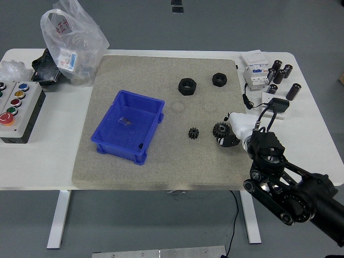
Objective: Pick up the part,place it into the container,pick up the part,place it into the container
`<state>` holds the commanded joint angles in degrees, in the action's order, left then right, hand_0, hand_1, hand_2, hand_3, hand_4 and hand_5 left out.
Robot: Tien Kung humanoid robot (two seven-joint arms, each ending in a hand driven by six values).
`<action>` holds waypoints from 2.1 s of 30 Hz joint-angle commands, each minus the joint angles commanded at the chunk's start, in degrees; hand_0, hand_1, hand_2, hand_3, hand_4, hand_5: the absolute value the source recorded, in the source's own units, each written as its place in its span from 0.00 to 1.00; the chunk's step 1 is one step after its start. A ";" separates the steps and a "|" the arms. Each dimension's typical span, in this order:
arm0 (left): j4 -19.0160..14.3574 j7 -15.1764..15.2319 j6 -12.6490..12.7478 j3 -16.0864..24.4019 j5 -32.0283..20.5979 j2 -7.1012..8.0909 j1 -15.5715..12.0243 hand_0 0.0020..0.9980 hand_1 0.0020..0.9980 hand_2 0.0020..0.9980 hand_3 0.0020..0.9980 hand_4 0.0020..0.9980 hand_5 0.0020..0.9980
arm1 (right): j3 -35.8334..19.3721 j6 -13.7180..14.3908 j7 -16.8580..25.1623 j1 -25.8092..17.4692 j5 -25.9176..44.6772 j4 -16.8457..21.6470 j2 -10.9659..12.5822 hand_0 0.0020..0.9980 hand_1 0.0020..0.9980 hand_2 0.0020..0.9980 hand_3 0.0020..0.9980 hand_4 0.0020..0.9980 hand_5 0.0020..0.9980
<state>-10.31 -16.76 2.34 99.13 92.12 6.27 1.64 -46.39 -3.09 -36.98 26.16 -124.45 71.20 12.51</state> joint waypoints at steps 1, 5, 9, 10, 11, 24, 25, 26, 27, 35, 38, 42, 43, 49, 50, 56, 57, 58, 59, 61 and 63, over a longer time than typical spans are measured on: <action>0.00 0.01 0.00 -0.06 -0.07 0.01 0.01 0.61 0.63 0.60 0.63 0.64 0.27 | 0.11 0.34 0.00 -0.01 0.00 -0.22 0.01 0.21 0.37 0.49 0.57 0.00 0.12; 0.00 0.03 -0.02 -0.28 -0.29 0.03 0.02 0.61 0.63 0.60 0.63 0.64 0.27 | 0.62 2.27 0.00 -0.04 0.27 -0.69 0.05 0.21 0.37 0.49 0.57 0.00 0.12; 0.00 0.05 -0.04 -0.51 -0.54 0.03 0.02 0.61 0.63 0.60 0.63 0.64 0.27 | 1.13 4.73 0.00 0.12 0.91 -0.64 0.05 0.19 0.32 0.33 0.42 0.08 0.00; 0.00 0.05 -0.04 -0.58 -0.62 0.03 0.02 0.61 0.63 0.60 0.63 0.64 0.27 | 1.34 5.51 0.09 0.26 1.03 -0.48 0.06 0.19 0.32 0.33 0.42 0.08 0.00; 0.00 0.05 -0.04 -0.61 -0.65 0.03 0.02 0.61 0.63 0.60 0.63 0.64 0.27 | 1.51 6.11 0.23 0.39 1.13 -0.32 0.07 0.19 0.32 0.29 0.33 0.05 0.00; 0.00 -0.18 -0.08 -1.06 -0.88 0.24 0.13 0.61 0.63 0.60 0.63 0.64 0.27 | 13.31 18.68 8.15 9.65 6.87 6.00 -4.62 0.26 0.36 0.29 0.33 0.05 0.00; 0.00 -0.20 -0.09 -1.17 -0.95 0.24 0.15 0.61 0.63 0.60 0.63 0.64 0.27 | 14.64 20.00 9.22 10.33 7.86 5.96 -5.49 0.26 0.36 0.29 0.33 0.05 0.00; 0.00 -0.23 -0.10 -1.25 -1.00 0.25 0.16 0.61 0.63 0.60 0.63 0.64 0.27 | 15.99 21.32 10.14 10.92 8.72 5.89 -6.25 0.26 0.36 0.29 0.33 0.05 0.00; 0.00 -0.26 -0.10 -1.31 -1.03 0.25 0.15 0.61 0.63 0.60 0.63 0.64 0.27 | 17.18 22.46 10.89 11.46 9.37 5.74 -6.92 0.26 0.36 0.29 0.33 0.05 0.00; 0.00 -0.56 -0.06 -1.22 -0.91 0.34 -0.04 0.61 0.63 0.60 0.63 0.64 0.27 | 25.44 22.63 10.00 14.45 8.76 3.45 -10.23 0.38 0.47 0.43 0.44 0.13 0.00; 0.00 -0.53 -0.07 -1.29 -0.95 0.36 0.05 0.61 0.63 0.60 0.63 0.64 0.27 | 25.77 21.88 9.01 14.60 6.88 3.26 -10.61 0.49 0.77 0.83 0.79 0.40 0.23; 0.00 -0.48 -0.08 -1.39 -1.04 0.37 0.20 0.61 0.63 0.60 0.63 0.64 0.27 | 25.50 21.17 8.22 14.38 5.48 3.14 -10.69 0.50 0.82 0.92 0.92 0.57 0.25; 0.00 -0.49 -0.08 -1.40 -1.05 0.36 0.21 0.61 0.63 0.60 0.63 0.64 0.27 | 25.42 20.94 8.11 14.29 5.38 3.07 -10.69 0.50 0.82 0.92 0.92 0.57 0.25; 0.00 -0.56 -0.06 -1.25 -0.94 0.33 0.17 0.61 0.63 0.60 0.63 0.64 0.27 | 24.63 20.03 7.70 13.64 4.90 2.95 -10.58 0.49 0.83 0.94 0.95 0.75 0.32; 0.00 -0.54 -0.06 -1.27 -0.96 0.34 0.17 0.61 0.63 0.60 0.63 0.64 0.27 | 24.22 20.20 7.73 13.48 4.83 3.03 -10.53 0.49 0.83 0.94 0.95 0.75 0.32; 0.00 -0.54 -0.07 -1.27 -0.97 0.35 0.14 0.61 0.63 0.60 0.63 0.64 0.27 | 21.55 20.77 7.77 12.77 4.03 3.58 -10.15 0.49 0.84 0.94 0.96 0.78 0.34; 0.00 -0.54 -0.07 -1.28 -0.98 0.34 0.15 0.61 0.63 0.60 0.63 0.64 0.27 | 21.20 20.83 7.78 12.66 3.98 3.67 -10.06 0.49 0.84 0.94 0.96 0.78 0.34; 0.00 -0.52 -0.08 -1.30 -0.99 0.34 0.17 0.61 0.63 0.60 0.63 0.64 0.27 | 20.81 20.99 7.83 12.48 3.98 3.79 -9.96 0.49 0.84 0.94 0.96 0.78 0.34; 0.00 -0.50 -0.09 -1.32 -0.99 0.35 0.19 0.61 0.63 0.60 0.63 0.64 0.27 | 20.44 21.20 7.90 12.26 4.05 3.93 -9.86 0.49 0.84 0.94 0.96 0.78 0.34; 0.00 -0.42 -0.10 -1.38 -1.06 0.38 0.24 0.61 0.63 0.60 0.63 0.63 0.27 | 19.20 21.94 8.20 11.49 4.40 4.43 -9.52 0.49 0.84 0.94 0.97 0.80 0.35; 0.00 -0.34 -0.09 -1.35 -1.07 0.39 0.25 0.61 0.63 0.60 0.63 0.63 0.27 | 17.14 22.89 8.62 10.22 4.96 5.35 -8.99 0.49 0.84 0.94 0.97 0.80 0.35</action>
<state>-10.31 -17.10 2.25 97.78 91.05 6.66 1.88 -29.25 19.79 -28.36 36.39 -119.50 76.55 3.52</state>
